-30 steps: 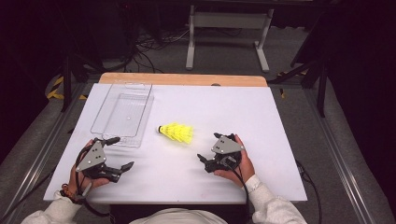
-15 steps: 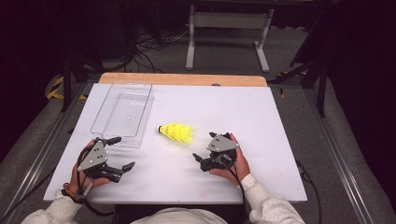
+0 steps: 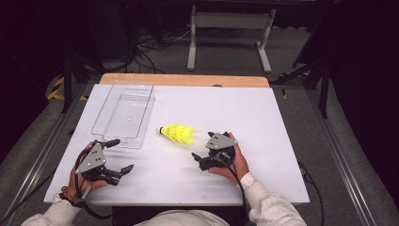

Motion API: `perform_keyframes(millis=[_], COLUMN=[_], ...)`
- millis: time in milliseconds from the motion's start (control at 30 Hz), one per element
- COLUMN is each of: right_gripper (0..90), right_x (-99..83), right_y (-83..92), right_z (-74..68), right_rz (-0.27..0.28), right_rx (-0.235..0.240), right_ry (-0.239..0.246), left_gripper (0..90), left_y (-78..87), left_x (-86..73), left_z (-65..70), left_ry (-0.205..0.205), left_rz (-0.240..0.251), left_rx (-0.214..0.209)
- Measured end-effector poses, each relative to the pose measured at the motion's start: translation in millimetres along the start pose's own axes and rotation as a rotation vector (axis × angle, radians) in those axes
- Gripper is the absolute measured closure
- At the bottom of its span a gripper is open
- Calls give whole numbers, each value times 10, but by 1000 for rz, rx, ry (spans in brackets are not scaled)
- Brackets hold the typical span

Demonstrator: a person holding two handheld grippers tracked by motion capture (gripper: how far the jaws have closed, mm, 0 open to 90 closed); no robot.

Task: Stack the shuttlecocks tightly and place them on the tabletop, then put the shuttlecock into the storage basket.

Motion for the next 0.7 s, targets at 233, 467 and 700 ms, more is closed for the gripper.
perform_keyframes(millis=[233, 467, 700], right_gripper=[83, 83, 83], right_x=[40, 52, 42], right_y=[7, -14, -26], right_z=[18, 16, 0], right_rz=[13, 12, 3], right_rx=[-6, 3, 12], right_ry=[2, 3, -3], left_gripper=[39, 39, 39], left_y=[39, 72, 69], left_x=[-11, -32, -24], left_z=[5, 0, 5], left_ry=[2, 4, 3], left_rz=[-1, -10, -11], left_rx=[5, 12, 14])
Point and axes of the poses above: each handheld gripper's, and its own axes: y roughly backward along the jaws, x roughly out of its top, z roughly to its right, the point moved 9 cm from there along -y, roughly forward along the jaws, and after that the axes turned 8 degrees about z, right-handed, at the moved point
